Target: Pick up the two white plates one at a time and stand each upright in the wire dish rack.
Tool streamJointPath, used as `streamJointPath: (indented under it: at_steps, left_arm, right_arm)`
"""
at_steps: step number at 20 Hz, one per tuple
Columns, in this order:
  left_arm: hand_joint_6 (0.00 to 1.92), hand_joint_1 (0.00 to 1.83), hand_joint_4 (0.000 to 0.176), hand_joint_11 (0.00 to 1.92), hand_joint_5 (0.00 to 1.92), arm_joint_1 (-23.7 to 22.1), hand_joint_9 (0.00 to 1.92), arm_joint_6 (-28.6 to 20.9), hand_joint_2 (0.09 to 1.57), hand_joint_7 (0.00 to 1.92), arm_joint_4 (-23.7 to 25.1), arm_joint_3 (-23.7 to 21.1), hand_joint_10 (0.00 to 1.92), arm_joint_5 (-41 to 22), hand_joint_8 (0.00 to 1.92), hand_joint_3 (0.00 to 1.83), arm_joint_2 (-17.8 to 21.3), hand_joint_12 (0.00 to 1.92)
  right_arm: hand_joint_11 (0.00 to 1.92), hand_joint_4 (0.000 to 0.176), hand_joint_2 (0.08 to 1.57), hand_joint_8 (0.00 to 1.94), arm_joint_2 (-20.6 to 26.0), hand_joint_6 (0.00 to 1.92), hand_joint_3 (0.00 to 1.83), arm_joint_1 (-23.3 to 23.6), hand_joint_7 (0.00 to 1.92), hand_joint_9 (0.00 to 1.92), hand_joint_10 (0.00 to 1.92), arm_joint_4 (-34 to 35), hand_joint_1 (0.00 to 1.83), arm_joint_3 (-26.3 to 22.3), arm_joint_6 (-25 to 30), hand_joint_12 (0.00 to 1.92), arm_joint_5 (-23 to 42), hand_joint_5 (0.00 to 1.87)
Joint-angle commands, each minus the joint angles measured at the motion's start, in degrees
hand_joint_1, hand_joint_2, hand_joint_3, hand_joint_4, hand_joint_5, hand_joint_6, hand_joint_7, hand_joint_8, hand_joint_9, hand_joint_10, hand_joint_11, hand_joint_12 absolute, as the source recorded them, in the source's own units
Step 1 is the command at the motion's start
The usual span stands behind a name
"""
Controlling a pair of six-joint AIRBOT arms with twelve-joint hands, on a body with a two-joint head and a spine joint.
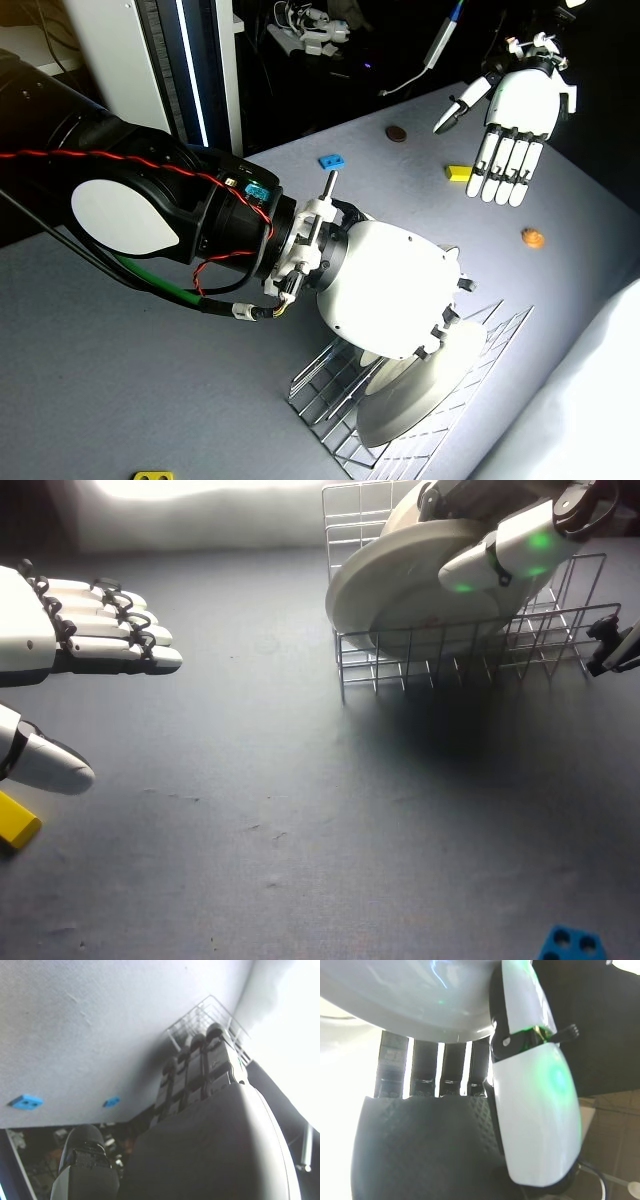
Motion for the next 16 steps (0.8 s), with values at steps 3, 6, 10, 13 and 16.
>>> streamJointPath:
  at_steps: [3, 6, 10, 13, 16]
  left_arm:
    - [0.00, 0.00, 0.000, 0.00, 0.00, -0.73, 0.00, -0.12, 1.09, 0.00, -2.98, -0.06, 0.00, -1.33, 0.00, 0.00, 0.56, 0.00]
    - [0.00, 0.00, 0.000, 0.00, 0.00, -0.65, 0.00, -0.12, 1.09, 0.00, -2.89, -0.16, 0.00, -1.33, 0.00, 0.00, 0.60, 0.00]
    - [0.00, 0.00, 0.000, 0.00, 0.00, -0.65, 0.00, -0.13, 1.09, 0.00, -2.89, -0.24, 0.00, -1.34, 0.00, 0.00, 0.62, 0.00]
    - [0.00, 0.00, 0.000, 0.00, 0.00, -0.65, 0.00, -0.13, 1.09, 0.00, -2.88, -0.37, 0.00, -1.42, 0.00, 0.00, 0.71, 0.00]
    - [0.00, 0.00, 0.000, 0.00, 0.00, -0.65, 0.00, -0.13, 1.09, 0.00, -2.88, -0.45, 0.00, -1.49, 0.00, 0.00, 0.74, 0.00]
  right_arm:
    - [0.55, 0.000, 1.04, 0.16, 0.22, 0.45, 0.00, 0.48, 0.98, 0.94, 0.19, 1.38, 1.19, 0.29, 0.54, 1.23, 8.46, 0.79]
    - [0.48, 0.000, 1.03, 0.04, 0.21, 0.18, 0.00, 0.44, 0.98, 0.90, 0.14, 1.38, 1.19, 0.29, 0.54, 1.27, 8.53, 0.81]
    - [0.44, 0.000, 1.01, 0.02, 0.19, 0.14, 0.00, 0.32, 0.96, 0.88, 0.12, 1.38, 1.18, 0.27, 0.53, 1.27, 9.42, 0.77]
    - [0.41, 0.000, 1.02, 0.01, 0.22, 0.11, 0.00, 0.32, 0.94, 0.86, 0.11, 1.38, 1.18, 0.27, 0.11, 1.29, 11.26, 0.76]
    - [0.41, 0.000, 1.02, 0.00, 0.23, 0.09, 0.00, 0.30, 0.93, 0.85, 0.10, 1.38, 1.17, 0.27, -1.35, 1.29, 14.52, 0.77]
